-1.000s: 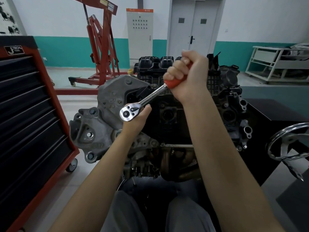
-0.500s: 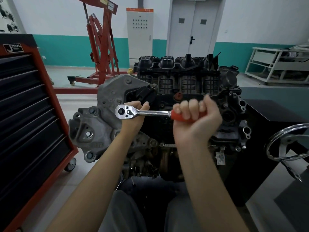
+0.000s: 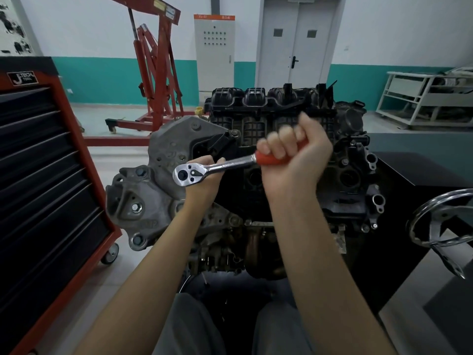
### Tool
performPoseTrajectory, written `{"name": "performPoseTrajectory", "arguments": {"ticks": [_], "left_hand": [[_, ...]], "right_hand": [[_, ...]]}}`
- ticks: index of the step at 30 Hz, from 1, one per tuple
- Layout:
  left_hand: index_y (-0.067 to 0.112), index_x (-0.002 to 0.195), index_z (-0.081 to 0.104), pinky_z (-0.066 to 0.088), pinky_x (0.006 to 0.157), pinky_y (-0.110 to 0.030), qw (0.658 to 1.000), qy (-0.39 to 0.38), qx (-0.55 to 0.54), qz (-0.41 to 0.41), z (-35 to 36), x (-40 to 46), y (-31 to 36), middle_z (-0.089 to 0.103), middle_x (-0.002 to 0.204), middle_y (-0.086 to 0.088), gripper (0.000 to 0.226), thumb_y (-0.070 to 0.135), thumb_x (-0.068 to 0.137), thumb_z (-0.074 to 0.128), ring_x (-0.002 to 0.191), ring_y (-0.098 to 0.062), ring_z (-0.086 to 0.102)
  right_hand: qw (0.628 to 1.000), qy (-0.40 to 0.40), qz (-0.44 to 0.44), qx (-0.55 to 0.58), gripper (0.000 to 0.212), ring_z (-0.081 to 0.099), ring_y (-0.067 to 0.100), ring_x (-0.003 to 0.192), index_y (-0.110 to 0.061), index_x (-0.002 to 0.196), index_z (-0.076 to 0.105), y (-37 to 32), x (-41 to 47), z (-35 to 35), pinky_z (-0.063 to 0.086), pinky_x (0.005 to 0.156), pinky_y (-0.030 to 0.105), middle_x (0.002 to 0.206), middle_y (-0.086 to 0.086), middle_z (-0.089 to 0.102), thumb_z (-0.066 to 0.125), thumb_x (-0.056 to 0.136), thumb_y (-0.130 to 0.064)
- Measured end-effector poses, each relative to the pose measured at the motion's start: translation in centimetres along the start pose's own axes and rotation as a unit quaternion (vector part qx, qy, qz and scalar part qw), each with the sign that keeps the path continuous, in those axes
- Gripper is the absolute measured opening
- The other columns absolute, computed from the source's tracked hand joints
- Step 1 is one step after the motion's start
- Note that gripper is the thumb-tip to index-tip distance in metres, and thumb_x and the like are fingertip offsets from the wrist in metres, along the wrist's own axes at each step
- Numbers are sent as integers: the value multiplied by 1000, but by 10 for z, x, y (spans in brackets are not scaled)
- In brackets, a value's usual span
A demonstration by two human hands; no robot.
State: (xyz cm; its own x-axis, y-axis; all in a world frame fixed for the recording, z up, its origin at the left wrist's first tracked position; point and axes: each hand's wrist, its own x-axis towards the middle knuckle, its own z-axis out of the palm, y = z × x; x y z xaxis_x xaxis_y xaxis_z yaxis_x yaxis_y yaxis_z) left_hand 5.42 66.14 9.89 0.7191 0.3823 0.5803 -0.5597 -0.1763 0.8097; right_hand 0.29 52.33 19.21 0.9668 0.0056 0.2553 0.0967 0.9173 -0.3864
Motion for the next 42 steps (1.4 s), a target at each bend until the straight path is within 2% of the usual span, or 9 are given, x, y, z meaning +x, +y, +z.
{"name": "performPoseTrajectory", "arguments": {"ticks": [4,9,14,16,19,22,30,37,42], "left_hand": [[9,50,35,25,44,-13,999,-18,20,17,0,0,0,29,41,15,47,0,88,62,40,-1,25],[1,47,33,21,43,-14,1000,-23,-3,16,0,2,3,28,42,10,45,13,81,59,40,-2,23],[29,52,47,33,47,-10,996,-9,5,-84,1,0,0,43,50,16,24,32,73,60,46,1,38],[35,42,42,30,44,-8,996,-29,16,-88,1,-1,0,37,43,19,37,33,76,58,41,1,35],[31,47,40,29,48,-15,996,-14,20,-82,0,0,0,36,49,18,40,26,81,60,45,0,32],[15,55,38,25,49,-21,999,9,-3,-39,0,0,2,33,53,1,37,16,83,62,46,-3,29],[-1,47,32,20,43,-15,1000,-8,1,0,2,0,4,25,42,10,50,-7,89,58,40,-2,20],[34,49,45,33,52,-9,997,9,-1,-81,2,1,-2,42,51,20,28,36,71,64,51,2,37],[34,44,39,29,46,-12,998,1,-1,-69,2,1,0,36,45,18,34,31,70,61,43,0,33]], "right_hand": [[994,43,-59,79,40,30,12,42,-20,52,37,17,-48,-32,41,49,23,44,-5,30,42,92,-18],[998,0,-48,38,45,26,12,39,-21,51,35,8,-29,-25,37,46,22,41,-6,28,38,95,-14],[993,-59,62,-87,44,26,11,36,-18,48,38,-12,32,18,33,42,19,39,-5,28,43,91,-10],[987,-63,96,-113,43,26,10,35,-17,48,37,-11,44,30,33,41,19,39,-5,29,43,91,-10],[992,-45,80,-87,41,25,10,35,-17,52,36,-6,37,27,31,40,18,39,-5,29,44,92,-10],[1000,-11,5,-14,41,25,11,38,-19,53,37,0,5,0,32,43,20,42,-6,29,43,93,-13],[995,22,-70,71,42,31,12,41,-20,51,37,19,-49,-32,43,51,23,42,-5,31,40,93,-17],[995,-31,57,-70,44,25,11,36,-18,48,38,-12,30,17,33,42,18,40,-5,28,43,91,-10],[996,-15,67,-62,41,24,10,35,-17,52,36,-6,32,26,31,40,18,40,-6,28,44,92,-10]]}}
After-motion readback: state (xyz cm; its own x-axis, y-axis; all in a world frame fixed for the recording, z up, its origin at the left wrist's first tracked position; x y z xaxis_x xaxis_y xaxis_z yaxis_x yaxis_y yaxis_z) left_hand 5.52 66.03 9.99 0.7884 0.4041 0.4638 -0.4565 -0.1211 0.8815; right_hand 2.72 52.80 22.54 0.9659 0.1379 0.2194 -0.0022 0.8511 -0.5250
